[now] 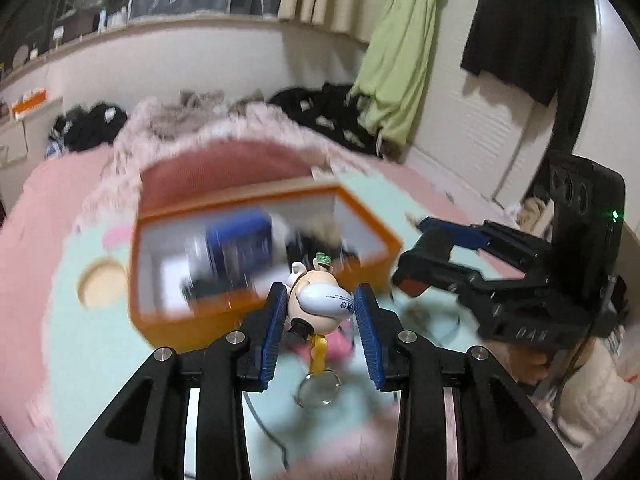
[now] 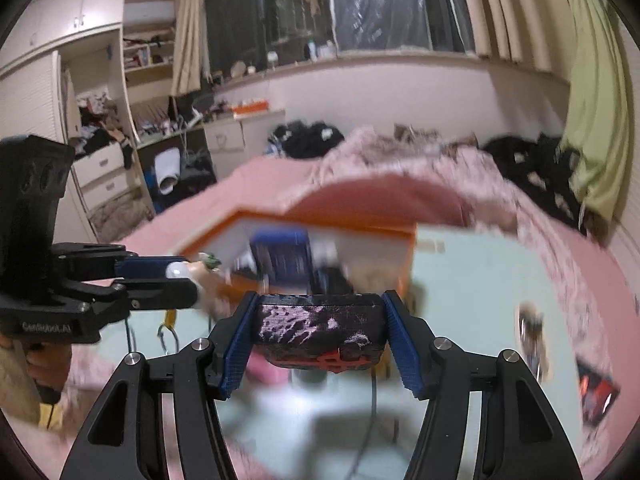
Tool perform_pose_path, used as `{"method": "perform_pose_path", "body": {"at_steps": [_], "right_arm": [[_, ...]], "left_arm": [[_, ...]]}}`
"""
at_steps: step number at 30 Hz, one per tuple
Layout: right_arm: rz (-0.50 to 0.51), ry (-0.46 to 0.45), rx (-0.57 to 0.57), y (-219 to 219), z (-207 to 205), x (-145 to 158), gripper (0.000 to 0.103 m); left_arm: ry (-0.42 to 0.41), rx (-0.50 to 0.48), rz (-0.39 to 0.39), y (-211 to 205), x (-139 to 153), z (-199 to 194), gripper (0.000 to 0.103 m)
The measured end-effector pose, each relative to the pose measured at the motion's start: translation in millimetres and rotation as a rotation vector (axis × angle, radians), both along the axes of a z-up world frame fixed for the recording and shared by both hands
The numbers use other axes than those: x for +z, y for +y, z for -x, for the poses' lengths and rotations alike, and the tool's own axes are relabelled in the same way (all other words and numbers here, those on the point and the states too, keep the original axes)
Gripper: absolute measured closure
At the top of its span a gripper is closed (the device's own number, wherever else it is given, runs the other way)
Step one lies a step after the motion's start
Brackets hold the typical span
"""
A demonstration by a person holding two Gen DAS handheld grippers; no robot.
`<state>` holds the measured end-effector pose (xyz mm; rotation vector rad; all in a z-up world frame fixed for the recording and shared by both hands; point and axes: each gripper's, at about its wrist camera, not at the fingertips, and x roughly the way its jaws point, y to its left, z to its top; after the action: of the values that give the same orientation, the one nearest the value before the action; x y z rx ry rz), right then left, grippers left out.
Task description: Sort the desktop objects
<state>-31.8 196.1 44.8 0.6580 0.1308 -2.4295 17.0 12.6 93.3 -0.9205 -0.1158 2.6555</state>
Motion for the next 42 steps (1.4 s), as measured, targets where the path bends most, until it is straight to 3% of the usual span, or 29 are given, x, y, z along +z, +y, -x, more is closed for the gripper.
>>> {"method": "perform_pose_path", "body": {"at_steps": [5, 7, 8, 10, 12, 13, 14, 20, 25, 30, 36, 38, 39, 42], "right_arm": [[-0.025, -0.010, -0.044, -31.2, 44.8, 2.2, 0.041], [-0.070, -0.048, -0.076, -39.8, 58.3, -12.7, 0.029], [-0.086, -0.057, -0.082, -41.6, 60.7, -16.4, 0.023], [-0.139, -0.081, -0.081, -44.5, 61.9, -31.5, 0.017], [-0.166, -0.063, -0.061, -44.4, 56.2, -41.4, 0.017], [-0.165, -0.050, -0.064, -43.2, 53.8, -42.6, 0.017], [-0.149, -0.058, -0.056, -41.2, 53.4, -42.3, 0.016], [-0.145, -0.054, -0.060, -40.1, 52.6, -40.9, 0.016], [-0.103, 0.020, -0.083, -26.2, 26.8, -24.2, 0.016], [-0.155, -0.020, -0.063, -14.0, -5.3, -35.1, 0.012], [-0.278, -0.107, -0.085, -8.3, -16.0, -74.2, 0.012], [-0.279, -0.179, -0.072, -2.4, -9.0, -84.7, 0.010], [-0.279, -0.220, -0.076, -0.8, -6.5, -92.5, 0.009], [-0.247, -0.246, -0.095, 7.9, -0.2, -94.8, 0.001]], "left_arm": [[0.028, 0.119, -0.003, -14.9, 13.5, 49.8, 0.066], [-0.027, 0.182, 0.006, -21.1, -2.2, 68.3, 0.062], [-0.079, 0.222, 0.023, -25.3, -12.4, 77.0, 0.053], [-0.181, 0.263, 0.030, -31.6, -39.0, 89.7, 0.044], [-0.137, 0.248, 0.091, -25.5, -50.8, 82.6, 0.039], [-0.109, 0.259, 0.143, -22.7, -53.4, 78.4, 0.030], [-0.094, 0.281, 0.125, -26.9, -54.3, 75.4, 0.024], [-0.107, 0.262, 0.103, -31.6, -51.7, 73.0, 0.023], [-0.034, 0.260, 0.011, -36.2, -36.3, 39.1, 0.023], [-0.020, 0.228, 0.058, -25.0, -31.3, 3.1, 0.023], [-0.131, 0.211, 0.124, -12.6, -68.1, -13.6, 0.023], [-0.220, 0.228, 0.126, -15.9, -87.4, -3.9, 0.023], [-0.256, 0.234, 0.127, -16.4, -93.1, 0.2, 0.021], [-0.261, 0.267, 0.179, -16.6, -96.5, 7.4, 0.006]]}}
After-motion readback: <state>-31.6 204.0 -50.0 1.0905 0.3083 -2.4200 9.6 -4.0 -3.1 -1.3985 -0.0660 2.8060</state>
